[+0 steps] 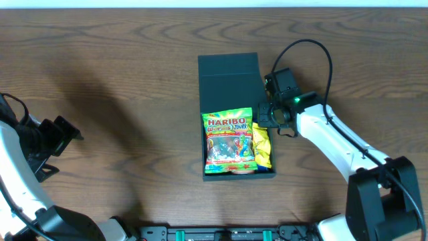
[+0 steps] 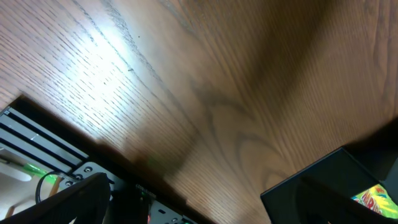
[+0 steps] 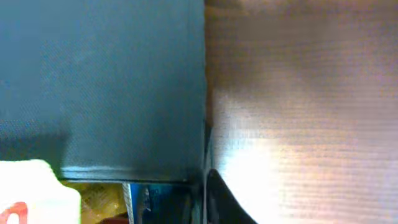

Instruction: Pack container

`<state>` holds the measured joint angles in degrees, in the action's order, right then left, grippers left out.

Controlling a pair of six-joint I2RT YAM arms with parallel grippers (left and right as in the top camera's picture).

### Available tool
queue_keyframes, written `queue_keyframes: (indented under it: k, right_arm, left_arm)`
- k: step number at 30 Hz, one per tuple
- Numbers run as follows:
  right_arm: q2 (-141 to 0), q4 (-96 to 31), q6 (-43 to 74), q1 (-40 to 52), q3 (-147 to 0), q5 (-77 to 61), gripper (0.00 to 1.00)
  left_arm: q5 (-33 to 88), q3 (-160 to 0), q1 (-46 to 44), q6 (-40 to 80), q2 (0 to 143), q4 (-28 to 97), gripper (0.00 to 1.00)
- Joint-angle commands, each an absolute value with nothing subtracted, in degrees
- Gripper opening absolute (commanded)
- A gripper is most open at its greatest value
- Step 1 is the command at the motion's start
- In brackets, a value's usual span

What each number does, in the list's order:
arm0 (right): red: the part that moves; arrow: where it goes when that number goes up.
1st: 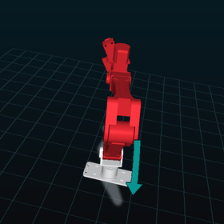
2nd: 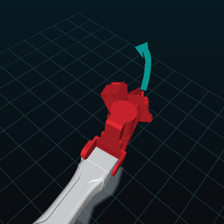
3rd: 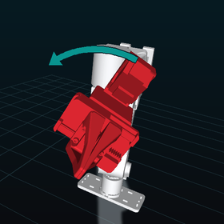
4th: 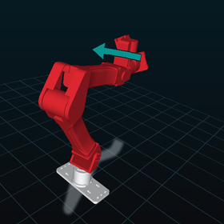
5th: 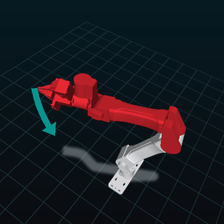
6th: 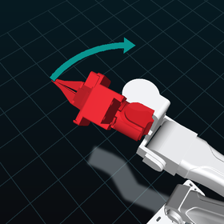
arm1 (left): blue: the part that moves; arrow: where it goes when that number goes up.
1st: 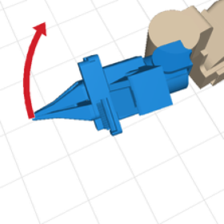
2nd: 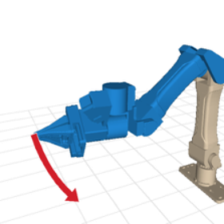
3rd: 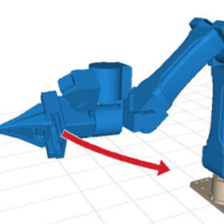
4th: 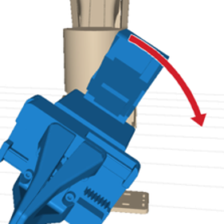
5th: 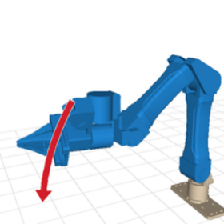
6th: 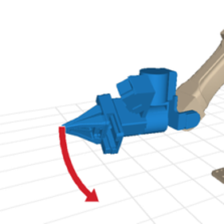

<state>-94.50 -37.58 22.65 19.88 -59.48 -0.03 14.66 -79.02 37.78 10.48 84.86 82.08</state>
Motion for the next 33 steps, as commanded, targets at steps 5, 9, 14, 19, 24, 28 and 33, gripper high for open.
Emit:
queue_keyframes:
  k: [5, 9, 14, 19, 24, 28, 33]
  right_arm:
    - [-87.53, -38.63, 24.36, 23.18, -59.13, -0.01, 0.28]
    - [-78.02, -39.66, 23.64, 24.03, -59.13, 0.78, 0.36]
    - [-71.40, -39.29, 18.48, 21.21, -59.13, 5.78, 0.14]
    - [-72.53, -38.57, 14.66, 9.74, -59.13, -8.10, 0.03]
    - [-78.54, -38.52, 7.20, -5.69, -59.13, -37.10, 0.04]
    - [-86.89, -38.44, -2.63, -12.01, -59.16, -54.63, 0.06]
    - [-99.53, -37.54, -10.48, -12.82, -60.93, -68.84, 0.07]
  left_arm:
    - [14.44, -79.66, 38.00, 10.48, 84.66, 82.26, 0.95]
    - [14.41, -79.66, 38.00, 10.48, 84.64, 82.26, 0.95]
    - [14.41, -79.66, 38.00, 10.48, 84.66, 82.26, 0.95]
    - [14.44, -79.66, 38.00, 10.48, 84.66, 82.24, 0.95]
    - [14.44, -79.66, 38.00, 10.48, 84.66, 82.24, 0.95]
    - [14.41, -79.66, 38.00, 10.48, 84.66, 82.24, 0.95]
    - [14.44, -79.66, 38.00, 10.48, 84.66, 82.24, 0.95]
